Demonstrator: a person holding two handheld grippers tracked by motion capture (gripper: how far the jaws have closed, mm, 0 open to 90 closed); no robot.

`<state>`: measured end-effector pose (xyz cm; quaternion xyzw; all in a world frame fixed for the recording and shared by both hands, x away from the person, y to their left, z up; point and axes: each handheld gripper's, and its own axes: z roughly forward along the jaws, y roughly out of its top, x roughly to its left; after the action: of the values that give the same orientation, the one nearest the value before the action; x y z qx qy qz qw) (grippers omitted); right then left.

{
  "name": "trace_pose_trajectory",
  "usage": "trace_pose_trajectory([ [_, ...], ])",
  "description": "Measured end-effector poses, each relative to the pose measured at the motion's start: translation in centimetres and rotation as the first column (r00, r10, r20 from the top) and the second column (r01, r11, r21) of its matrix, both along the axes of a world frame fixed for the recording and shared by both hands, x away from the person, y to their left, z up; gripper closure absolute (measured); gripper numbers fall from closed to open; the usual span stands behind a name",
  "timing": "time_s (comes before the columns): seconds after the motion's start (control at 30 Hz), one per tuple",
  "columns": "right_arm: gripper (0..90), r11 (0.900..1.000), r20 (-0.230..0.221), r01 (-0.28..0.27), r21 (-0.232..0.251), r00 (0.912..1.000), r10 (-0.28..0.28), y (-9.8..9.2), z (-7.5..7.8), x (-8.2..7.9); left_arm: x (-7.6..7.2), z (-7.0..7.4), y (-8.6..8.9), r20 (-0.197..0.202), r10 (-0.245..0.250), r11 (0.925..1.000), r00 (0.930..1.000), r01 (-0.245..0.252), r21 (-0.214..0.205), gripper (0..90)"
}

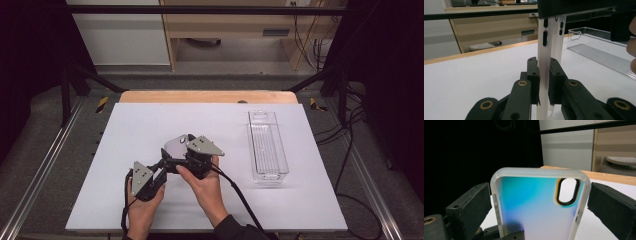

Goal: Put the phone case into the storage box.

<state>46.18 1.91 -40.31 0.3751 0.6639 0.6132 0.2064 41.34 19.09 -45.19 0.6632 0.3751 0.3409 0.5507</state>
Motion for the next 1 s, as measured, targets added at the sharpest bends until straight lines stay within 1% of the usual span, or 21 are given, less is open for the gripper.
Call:
trace_pose_trajectory([
  [0.07,5.3,1.0000,0.000,0.006,0.004,1.0000,-0.006,0.09,0.05,-0.01,-0.03,0.01,0.00,0.002,0.002,1.0000,1.0000,-0.002,0.002,81.5],
  [0.2,5.0,0.9998,0.000,0.012,-0.016,0.9999,-0.012,0.41,-0.06,-0.10,-0.08,0.02,-0.06,0.007,0.005,1.0000,1.0000,-0.005,0.006,81.5],
  [0.3,5.2,0.9999,-0.003,0.013,-0.009,0.9999,-0.013,0.63,-0.16,-0.11,-0.12,0.02,-0.20,0.012,0.002,0.9999,0.9999,-0.002,0.010,81.5],
  [0.37,8.6,0.9994,-0.003,0.026,-0.024,0.9997,-0.026,0.75,-0.25,-0.11,-0.18,0.04,-0.27,0.015,0.001,0.9999,0.9999,-0.001,0.013,81.5],
  [0.47,10.7,0.9983,0.003,0.046,-0.034,0.9989,-0.046,0.75,-0.28,-0.17,-0.21,0.02,-0.35,0.016,0.003,0.9999,0.9999,-0.003,0.016,81.5],
  [0.53,12.8,0.9982,0.000,0.055,-0.024,0.9985,-0.055,0.66,-0.21,-0.17,-0.24,0.04,-0.35,0.017,0.005,0.9999,0.9998,-0.005,0.015,81.5],
  [0.63,16.3,0.9988,-0.002,0.048,-0.013,0.9989,-0.048,0.62,-0.10,-0.21,-0.24,0.04,-0.35,0.015,0.006,0.9999,0.9999,-0.006,0.014,81.5],
  [0.7,16.5,0.9985,-0.002,0.051,-0.019,0.9987,-0.051,0.64,-0.08,-0.27,-0.22,0.02,-0.36,0.013,0.004,0.9999,0.9999,-0.004,0.015,81.5],
  [0.87,17.0,0.9985,-0.017,0.053,-0.015,0.9985,-0.053,0.61,-0.07,-0.24,-0.19,-0.02,-0.35,0.011,0.003,0.9998,0.9999,-0.003,0.019,81.5],
  [1.0,17.2,0.9982,-0.032,0.053,-0.029,0.9980,-0.054,0.55,0.00,-0.17,-0.05,-0.15,-0.38,0.005,-0.005,0.9998,1.0000,0.005,0.020,81.4],
])
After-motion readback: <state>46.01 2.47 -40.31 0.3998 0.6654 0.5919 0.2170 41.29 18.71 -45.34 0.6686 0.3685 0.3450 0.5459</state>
